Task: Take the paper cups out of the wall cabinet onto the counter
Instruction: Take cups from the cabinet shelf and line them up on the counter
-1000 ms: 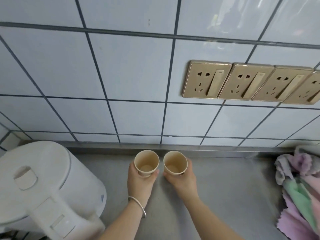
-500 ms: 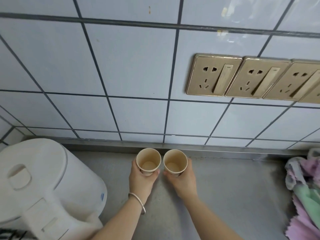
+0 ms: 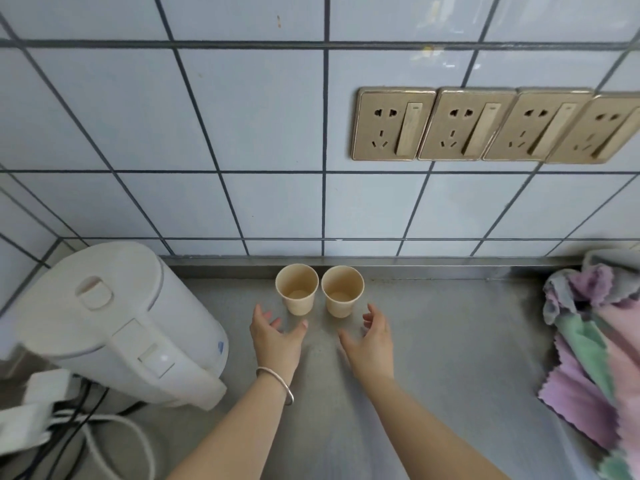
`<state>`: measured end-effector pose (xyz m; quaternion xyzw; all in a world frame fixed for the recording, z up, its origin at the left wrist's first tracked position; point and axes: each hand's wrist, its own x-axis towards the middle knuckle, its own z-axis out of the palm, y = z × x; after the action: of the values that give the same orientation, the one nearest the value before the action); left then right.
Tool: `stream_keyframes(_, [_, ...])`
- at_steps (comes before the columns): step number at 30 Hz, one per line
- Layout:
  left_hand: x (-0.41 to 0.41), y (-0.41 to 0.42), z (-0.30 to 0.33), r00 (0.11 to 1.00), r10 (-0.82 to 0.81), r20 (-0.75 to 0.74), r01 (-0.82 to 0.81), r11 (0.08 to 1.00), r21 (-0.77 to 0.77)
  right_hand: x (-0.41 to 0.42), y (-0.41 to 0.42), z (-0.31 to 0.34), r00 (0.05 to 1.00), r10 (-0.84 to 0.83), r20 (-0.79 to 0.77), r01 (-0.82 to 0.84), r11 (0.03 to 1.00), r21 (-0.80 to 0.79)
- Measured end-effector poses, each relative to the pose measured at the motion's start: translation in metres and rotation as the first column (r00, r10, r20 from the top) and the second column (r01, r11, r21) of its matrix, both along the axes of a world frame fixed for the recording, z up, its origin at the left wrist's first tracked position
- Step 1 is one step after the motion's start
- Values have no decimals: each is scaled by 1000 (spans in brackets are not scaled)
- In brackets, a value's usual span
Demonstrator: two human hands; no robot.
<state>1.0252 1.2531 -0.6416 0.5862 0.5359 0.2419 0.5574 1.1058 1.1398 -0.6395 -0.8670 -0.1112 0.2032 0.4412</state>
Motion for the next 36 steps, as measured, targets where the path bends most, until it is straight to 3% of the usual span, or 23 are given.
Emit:
stream_keyframes(5, [-20,-28,25,999,-3,49,7,995,-96,-25,-18,12,997,-37,-67,40,998,39])
stream_keyframes(12, [-49,-70,47,963,-265,42,268,951,-152,-67,-71,30,967,-165,-195,176,984,40])
stream_keyframes(19, [-61,-131,59,806,-588,72,589,785,-192,-121,-150,52,852,-485,-197,508,858,84])
stream_keyframes(23, [-69,-190,67,642,-764,65,762,624,-173,-159,-207,65,757,-629,-176,650,752,107])
stream_keyframes(28, [-86,-285,78,350,-934,68,931,339,-137,-212,-294,79,581,-796,-170,814,567,125])
stream_keyframes(36, [-185,-469,103,-143,-985,93,978,-155,-140,-365,-453,104,230,-948,-218,970,207,125])
